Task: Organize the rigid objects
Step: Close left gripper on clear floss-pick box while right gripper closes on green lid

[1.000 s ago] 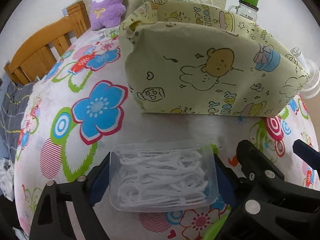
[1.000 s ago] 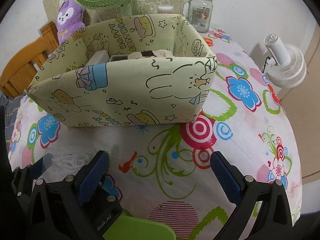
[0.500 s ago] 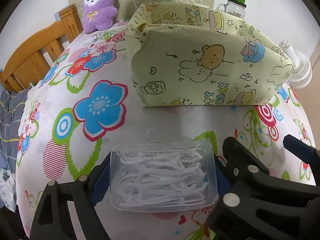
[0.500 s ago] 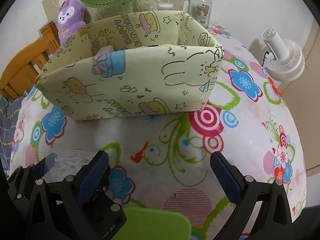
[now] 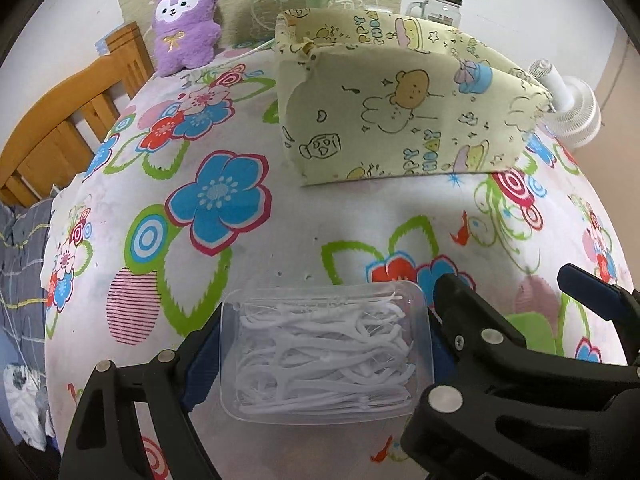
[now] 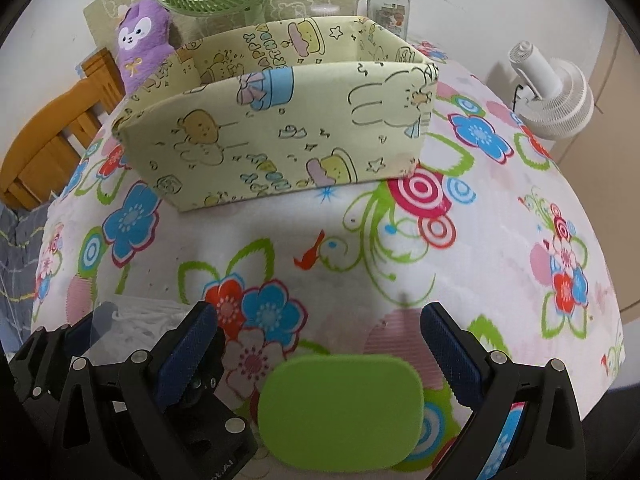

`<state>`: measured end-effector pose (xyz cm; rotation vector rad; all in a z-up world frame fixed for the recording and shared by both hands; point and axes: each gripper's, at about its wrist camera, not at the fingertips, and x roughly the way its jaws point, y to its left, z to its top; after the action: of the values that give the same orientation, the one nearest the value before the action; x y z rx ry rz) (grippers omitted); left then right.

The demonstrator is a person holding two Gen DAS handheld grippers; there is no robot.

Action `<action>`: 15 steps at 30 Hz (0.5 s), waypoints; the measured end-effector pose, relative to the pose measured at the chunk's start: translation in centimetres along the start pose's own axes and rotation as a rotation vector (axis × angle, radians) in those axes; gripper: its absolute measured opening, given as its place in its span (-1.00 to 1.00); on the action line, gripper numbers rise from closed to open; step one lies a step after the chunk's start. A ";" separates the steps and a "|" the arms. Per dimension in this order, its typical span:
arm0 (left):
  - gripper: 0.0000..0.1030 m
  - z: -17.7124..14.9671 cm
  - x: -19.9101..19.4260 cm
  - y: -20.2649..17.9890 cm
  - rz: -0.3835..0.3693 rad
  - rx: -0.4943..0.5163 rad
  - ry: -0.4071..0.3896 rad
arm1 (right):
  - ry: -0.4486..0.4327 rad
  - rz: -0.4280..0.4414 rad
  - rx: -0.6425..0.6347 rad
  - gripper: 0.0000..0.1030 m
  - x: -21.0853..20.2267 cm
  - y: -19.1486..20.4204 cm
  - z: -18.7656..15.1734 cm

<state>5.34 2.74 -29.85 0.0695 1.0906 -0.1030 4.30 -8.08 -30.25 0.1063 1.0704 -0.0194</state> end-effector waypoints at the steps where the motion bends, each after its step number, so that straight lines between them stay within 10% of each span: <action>1: 0.73 -0.2 0.0 0.1 -0.001 0.005 0.000 | 0.001 -0.001 0.003 1.00 0.0 0.0 -0.2; 15: 0.73 -2.8 -0.5 -0.6 -0.034 0.055 0.027 | 0.042 -0.044 0.022 0.99 0.3 -0.8 -2.8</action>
<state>2.56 2.45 -30.70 0.1021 1.1159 -0.1625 1.97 -8.60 -31.89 0.1033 1.1144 -0.0687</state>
